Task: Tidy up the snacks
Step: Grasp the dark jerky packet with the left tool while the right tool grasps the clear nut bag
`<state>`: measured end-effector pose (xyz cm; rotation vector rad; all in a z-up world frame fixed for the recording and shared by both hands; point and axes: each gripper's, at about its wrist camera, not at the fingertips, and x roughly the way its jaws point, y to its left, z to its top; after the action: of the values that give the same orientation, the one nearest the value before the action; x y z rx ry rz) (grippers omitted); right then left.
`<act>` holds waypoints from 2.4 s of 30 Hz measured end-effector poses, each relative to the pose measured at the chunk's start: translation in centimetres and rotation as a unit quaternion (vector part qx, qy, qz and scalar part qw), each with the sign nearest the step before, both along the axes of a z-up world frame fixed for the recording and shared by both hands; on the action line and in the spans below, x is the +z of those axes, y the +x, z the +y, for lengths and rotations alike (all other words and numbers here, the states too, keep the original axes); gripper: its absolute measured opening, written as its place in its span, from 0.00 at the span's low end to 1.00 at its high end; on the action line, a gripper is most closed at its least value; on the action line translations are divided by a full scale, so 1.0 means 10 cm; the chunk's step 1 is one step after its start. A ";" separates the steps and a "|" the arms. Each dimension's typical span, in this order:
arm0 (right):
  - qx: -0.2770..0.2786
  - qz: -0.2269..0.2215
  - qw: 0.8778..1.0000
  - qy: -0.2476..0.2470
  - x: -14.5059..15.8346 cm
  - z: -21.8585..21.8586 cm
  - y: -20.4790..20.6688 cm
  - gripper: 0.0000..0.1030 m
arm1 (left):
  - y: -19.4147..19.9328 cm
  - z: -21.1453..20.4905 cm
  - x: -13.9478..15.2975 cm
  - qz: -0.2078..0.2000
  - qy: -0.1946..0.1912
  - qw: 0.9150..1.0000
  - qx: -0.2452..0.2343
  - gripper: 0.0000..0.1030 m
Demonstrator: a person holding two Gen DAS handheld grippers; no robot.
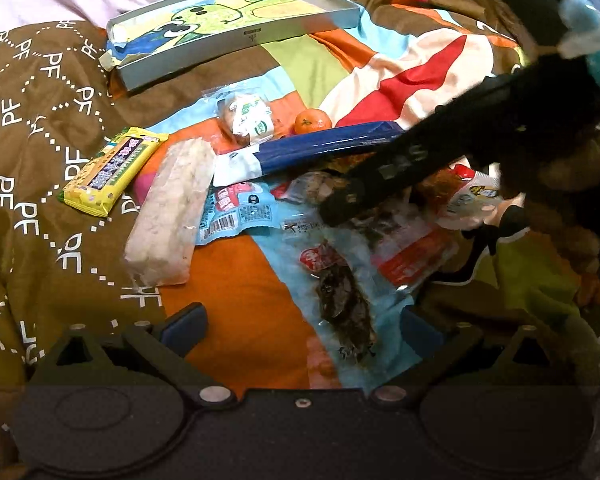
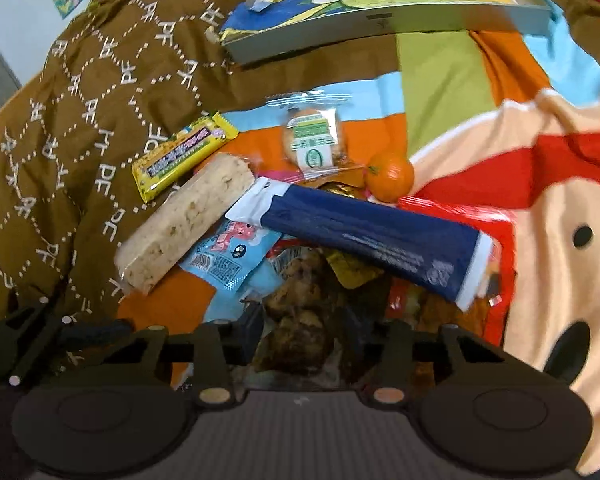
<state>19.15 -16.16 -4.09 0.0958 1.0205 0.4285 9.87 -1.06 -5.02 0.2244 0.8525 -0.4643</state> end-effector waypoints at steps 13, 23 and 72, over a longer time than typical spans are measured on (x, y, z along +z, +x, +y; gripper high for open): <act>-0.032 -0.018 0.999 0.028 0.03 -0.47 -0.52 0.42 | 0.03 -0.17 -0.02 -0.009 -0.008 0.999 -0.029 0.99; -0.044 -0.033 0.998 0.042 0.00 -0.52 -0.59 0.45 | 0.20 -0.21 -0.12 0.025 -0.003 1.000 0.011 0.89; 0.040 -0.124 0.986 -0.106 0.01 -0.12 -0.87 0.50 | 0.08 -0.11 -0.04 0.014 -0.055 0.998 0.035 0.45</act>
<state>10.43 -17.39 -3.97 -0.1866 0.8202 0.3922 10.72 -2.13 -5.40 0.0863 0.8574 -0.4476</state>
